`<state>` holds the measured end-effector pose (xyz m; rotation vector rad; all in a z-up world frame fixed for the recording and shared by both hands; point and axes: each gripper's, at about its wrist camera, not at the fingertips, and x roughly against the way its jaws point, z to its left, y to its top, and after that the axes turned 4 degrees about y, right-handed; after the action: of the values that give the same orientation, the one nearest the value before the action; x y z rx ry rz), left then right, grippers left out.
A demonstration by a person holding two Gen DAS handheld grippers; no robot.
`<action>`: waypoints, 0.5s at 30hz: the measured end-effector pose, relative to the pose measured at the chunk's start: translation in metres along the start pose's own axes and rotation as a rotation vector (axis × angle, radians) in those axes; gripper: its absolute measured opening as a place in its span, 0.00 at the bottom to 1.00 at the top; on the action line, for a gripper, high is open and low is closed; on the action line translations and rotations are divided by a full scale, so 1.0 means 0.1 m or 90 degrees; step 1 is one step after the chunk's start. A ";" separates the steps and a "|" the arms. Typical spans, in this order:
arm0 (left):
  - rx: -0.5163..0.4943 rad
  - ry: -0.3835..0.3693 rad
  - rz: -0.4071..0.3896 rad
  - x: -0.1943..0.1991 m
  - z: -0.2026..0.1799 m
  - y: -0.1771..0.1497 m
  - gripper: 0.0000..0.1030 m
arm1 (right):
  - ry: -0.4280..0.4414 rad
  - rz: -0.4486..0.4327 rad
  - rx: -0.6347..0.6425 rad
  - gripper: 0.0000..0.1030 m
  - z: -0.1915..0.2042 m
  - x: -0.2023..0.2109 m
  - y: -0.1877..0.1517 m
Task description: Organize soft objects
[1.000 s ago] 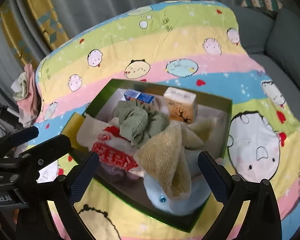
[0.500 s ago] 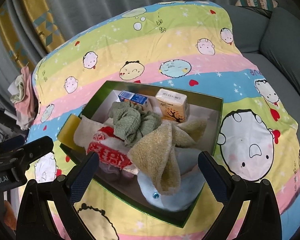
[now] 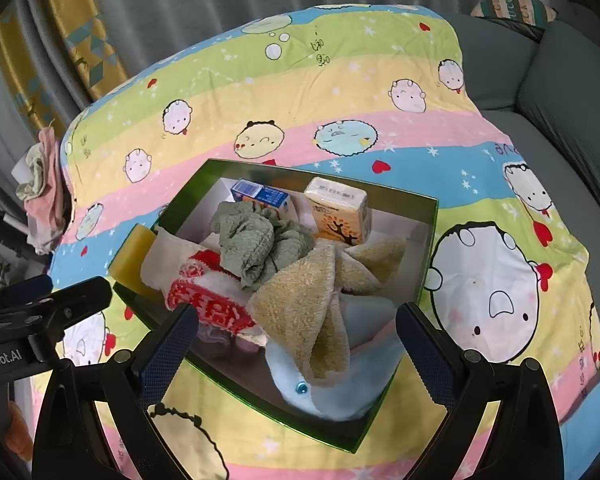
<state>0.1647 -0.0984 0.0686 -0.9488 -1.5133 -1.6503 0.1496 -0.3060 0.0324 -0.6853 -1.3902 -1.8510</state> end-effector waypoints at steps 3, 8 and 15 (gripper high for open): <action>0.009 0.004 0.000 -0.01 0.05 0.00 0.99 | -0.018 0.000 -0.004 0.96 -0.04 -0.02 0.01; 0.003 0.024 0.016 -0.09 0.05 0.00 0.99 | -0.013 0.000 -0.011 0.96 -0.07 -0.01 0.02; -0.014 0.045 0.019 -0.17 0.03 -0.02 0.99 | -0.017 0.003 -0.017 0.96 -0.11 -0.03 0.03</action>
<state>0.1714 -0.0949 0.0529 -0.9110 -1.4289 -1.6654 0.1537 -0.3164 0.0290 -0.7287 -1.3819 -1.8670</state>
